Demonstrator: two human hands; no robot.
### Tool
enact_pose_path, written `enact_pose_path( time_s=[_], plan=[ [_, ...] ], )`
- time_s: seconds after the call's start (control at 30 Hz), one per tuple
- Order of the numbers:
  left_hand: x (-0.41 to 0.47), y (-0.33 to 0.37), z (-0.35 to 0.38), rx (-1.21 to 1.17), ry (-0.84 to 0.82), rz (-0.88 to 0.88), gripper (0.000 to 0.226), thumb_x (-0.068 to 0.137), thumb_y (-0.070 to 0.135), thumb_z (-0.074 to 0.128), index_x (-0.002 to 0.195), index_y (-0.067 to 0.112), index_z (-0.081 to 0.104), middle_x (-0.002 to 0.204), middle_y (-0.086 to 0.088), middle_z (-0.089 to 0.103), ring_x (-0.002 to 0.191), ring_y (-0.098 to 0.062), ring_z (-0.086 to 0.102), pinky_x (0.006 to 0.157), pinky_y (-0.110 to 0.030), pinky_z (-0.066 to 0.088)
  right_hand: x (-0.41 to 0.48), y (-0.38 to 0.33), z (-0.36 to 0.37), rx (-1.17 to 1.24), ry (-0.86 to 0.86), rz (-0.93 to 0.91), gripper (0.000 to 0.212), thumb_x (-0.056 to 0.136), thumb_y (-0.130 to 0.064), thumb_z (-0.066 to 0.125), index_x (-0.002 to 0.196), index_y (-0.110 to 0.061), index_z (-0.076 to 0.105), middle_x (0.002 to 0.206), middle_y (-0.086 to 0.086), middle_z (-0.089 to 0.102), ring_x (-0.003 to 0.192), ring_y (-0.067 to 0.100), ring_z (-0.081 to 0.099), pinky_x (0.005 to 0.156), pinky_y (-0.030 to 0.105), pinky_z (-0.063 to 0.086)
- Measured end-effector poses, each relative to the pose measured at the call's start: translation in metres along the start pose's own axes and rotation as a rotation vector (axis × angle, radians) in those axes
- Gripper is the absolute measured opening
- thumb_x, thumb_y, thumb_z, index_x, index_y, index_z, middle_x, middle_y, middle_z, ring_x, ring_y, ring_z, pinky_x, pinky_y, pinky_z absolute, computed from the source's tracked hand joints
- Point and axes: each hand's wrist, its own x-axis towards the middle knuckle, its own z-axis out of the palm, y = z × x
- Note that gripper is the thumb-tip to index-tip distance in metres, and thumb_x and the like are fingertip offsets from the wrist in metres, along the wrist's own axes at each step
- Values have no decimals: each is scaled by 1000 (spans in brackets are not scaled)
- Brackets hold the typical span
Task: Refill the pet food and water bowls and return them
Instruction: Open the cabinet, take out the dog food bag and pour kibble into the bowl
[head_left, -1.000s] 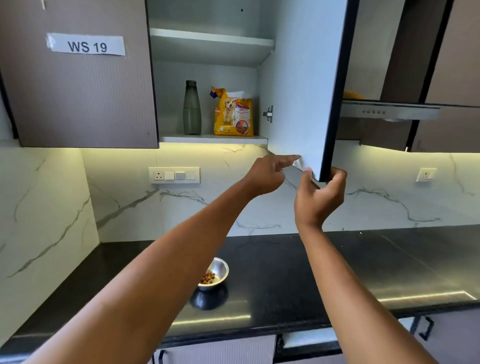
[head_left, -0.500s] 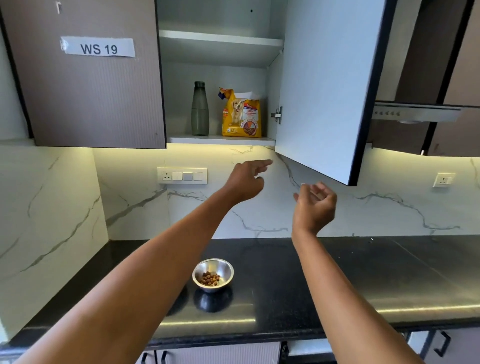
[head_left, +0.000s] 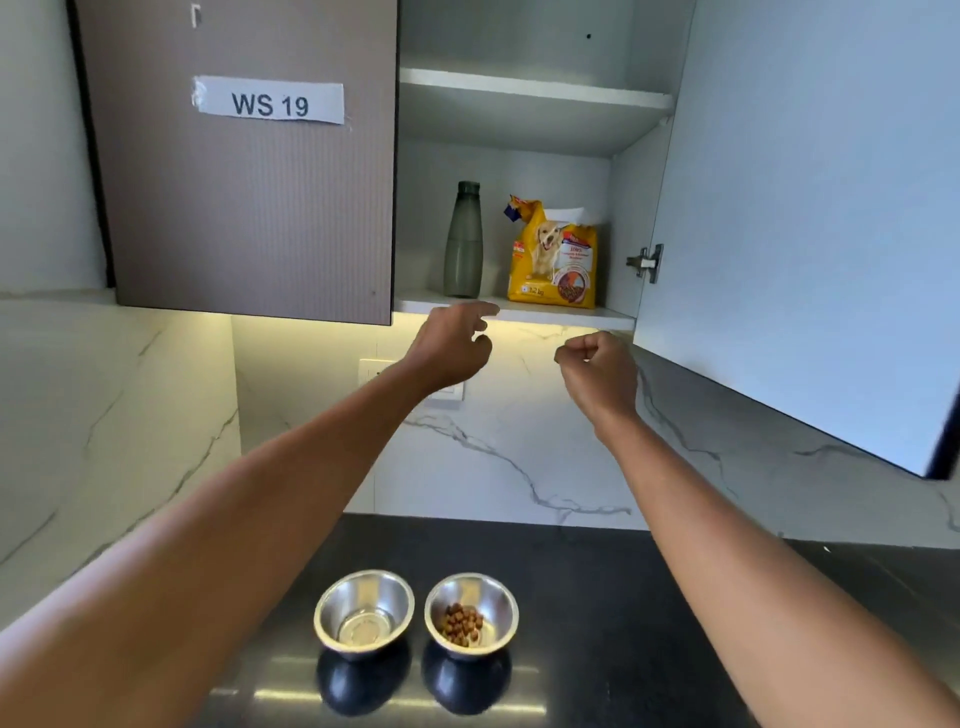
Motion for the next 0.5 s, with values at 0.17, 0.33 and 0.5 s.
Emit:
enact_pose_path(
  time_s=[0.17, 0.33, 0.5],
  plan=[
    [55, -16, -6, -22, -2, 95, 52, 90, 5, 53, 141, 13, 56, 129, -12, 69, 120, -26, 64, 101, -39, 53, 51, -17, 14, -106, 18, -55, 20, 87, -28, 73, 103, -16, 73, 99, -2, 72, 98, 20, 67, 85, 33, 54],
    [100, -31, 11, -83, 2, 129, 48, 92, 3, 55, 139, 10, 57, 129, -13, 68, 119, -30, 63, 100, -43, 53, 104, -31, 24, -154, 28, -82, 26, 91, -34, 72, 110, -15, 72, 108, -2, 71, 99, 18, 65, 71, 26, 49],
    [145, -46, 44, -126, 17, 89, 47, 92, 5, 55, 139, 7, 56, 131, -14, 67, 120, -30, 62, 92, -32, 49, 164, -32, 42, -198, -4, -59, 50, 87, -42, 75, 126, -13, 61, 121, 2, 71, 110, 23, 68, 82, 34, 55]
  ],
)
